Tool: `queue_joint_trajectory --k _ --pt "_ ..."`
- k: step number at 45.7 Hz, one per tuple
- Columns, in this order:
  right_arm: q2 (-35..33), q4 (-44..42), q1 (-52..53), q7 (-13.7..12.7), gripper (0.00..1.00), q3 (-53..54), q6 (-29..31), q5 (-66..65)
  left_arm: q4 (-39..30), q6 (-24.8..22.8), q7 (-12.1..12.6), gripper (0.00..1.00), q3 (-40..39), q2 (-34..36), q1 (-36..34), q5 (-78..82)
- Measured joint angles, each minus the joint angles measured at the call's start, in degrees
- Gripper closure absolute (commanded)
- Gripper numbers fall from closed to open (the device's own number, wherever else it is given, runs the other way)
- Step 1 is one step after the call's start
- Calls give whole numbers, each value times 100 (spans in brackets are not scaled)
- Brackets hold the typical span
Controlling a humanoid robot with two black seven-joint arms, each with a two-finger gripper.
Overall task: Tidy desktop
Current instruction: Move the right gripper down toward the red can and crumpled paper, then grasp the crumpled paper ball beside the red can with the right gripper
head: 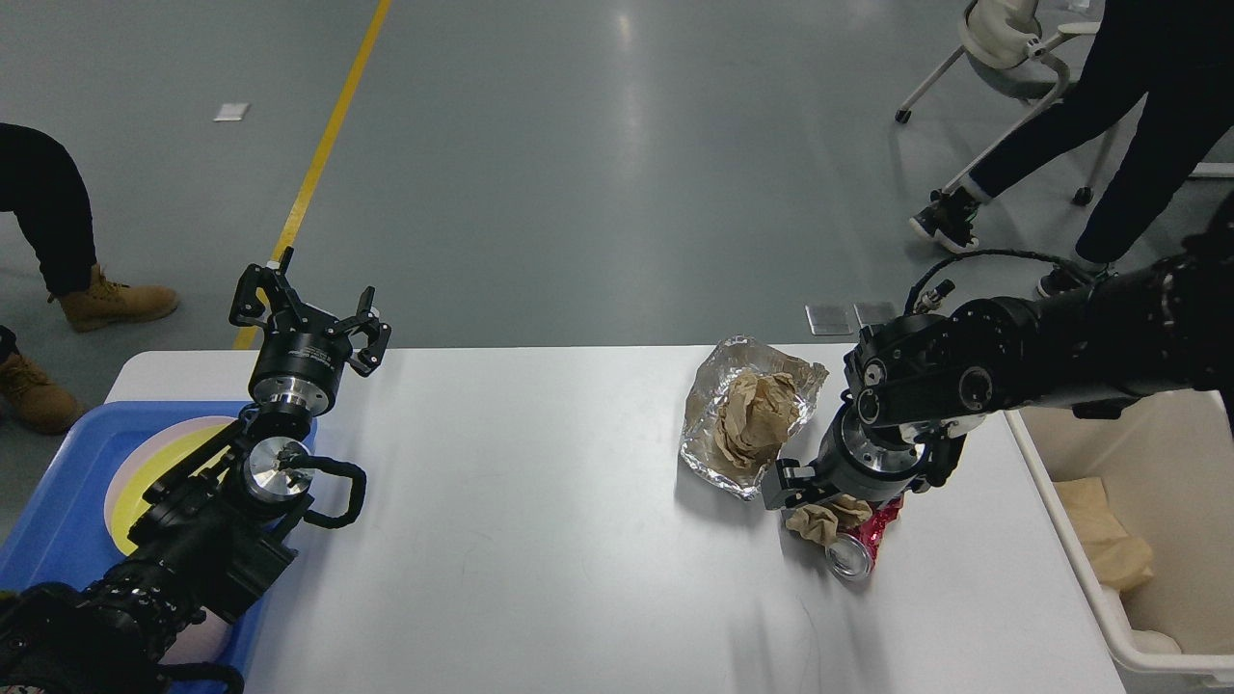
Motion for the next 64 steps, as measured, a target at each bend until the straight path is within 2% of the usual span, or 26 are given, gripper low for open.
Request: queue_joint_trajectory --k 8,19,32,55,64 --pt "109 -588 -428 0 3 213 -10 -2 0 0 0 4 0 0 0 0" --pt "666 -1259 -966 25 3 231 -27 -532 0 0 0 4 0 0 0 0" --pt "947 -1455 -1151 28 2 244 -95 -1314 0 0 0 4 0 0 0 0" --pt "957 -1519 -1466 13 0 193 -150 -2811 0 0 0 4 0 0 0 0" --pt "1113 -1946 -1844 4 0 184 -158 -3126 0 0 0 4 0 0 0 0"
